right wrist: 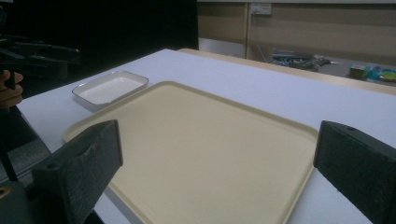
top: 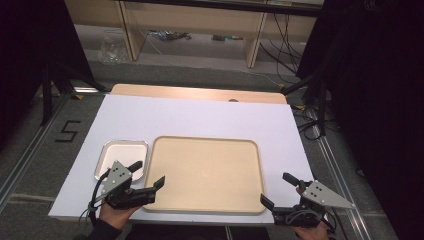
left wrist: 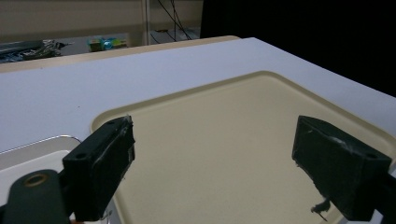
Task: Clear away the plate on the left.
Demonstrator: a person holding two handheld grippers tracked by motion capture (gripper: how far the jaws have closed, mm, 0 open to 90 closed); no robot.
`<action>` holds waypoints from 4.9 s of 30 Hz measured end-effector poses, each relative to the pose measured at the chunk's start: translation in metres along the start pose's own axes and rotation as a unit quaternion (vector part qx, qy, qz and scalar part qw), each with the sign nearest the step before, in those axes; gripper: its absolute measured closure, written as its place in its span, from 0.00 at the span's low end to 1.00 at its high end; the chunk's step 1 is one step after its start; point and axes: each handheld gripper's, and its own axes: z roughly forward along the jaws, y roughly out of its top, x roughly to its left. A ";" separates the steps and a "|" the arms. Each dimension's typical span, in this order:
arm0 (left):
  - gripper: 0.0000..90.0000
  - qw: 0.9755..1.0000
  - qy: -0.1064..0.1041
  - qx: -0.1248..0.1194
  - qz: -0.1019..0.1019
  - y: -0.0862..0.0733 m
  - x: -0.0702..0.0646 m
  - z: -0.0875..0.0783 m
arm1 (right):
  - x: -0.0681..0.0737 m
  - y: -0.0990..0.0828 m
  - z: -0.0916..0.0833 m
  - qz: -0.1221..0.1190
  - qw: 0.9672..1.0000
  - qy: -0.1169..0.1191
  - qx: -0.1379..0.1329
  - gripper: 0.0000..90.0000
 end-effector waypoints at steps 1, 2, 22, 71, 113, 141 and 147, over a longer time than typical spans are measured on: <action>0.14 1.000 0.000 0.000 0.000 0.000 0.000 0.000 | 0.000 0.000 0.000 0.001 1.000 -0.003 0.001 0.02; 0.14 1.000 0.000 0.000 0.000 0.000 0.000 0.000 | 0.000 0.000 0.000 0.001 1.000 -0.002 0.000 0.02; 0.16 1.000 0.018 0.006 -0.005 0.000 0.010 -0.001 | 0.001 0.000 0.001 0.000 1.000 0.000 -0.002 0.02; 0.16 0.978 0.139 0.098 -0.124 -0.008 0.098 -0.004 | 0.001 0.000 0.001 -0.001 1.000 0.000 -0.001 0.02; 0.60 0.933 0.194 0.237 -0.188 -0.031 0.192 0.024 | 0.000 0.000 0.001 0.002 1.000 -0.001 0.000 0.02; 0.95 0.933 0.173 0.224 -0.221 -0.030 0.208 0.025 | -0.001 0.000 0.001 0.002 1.000 -0.001 0.004 0.02; 0.98 0.940 0.168 0.192 -0.229 -0.027 0.206 0.021 | 0.000 0.000 0.000 0.002 1.000 -0.006 0.005 0.02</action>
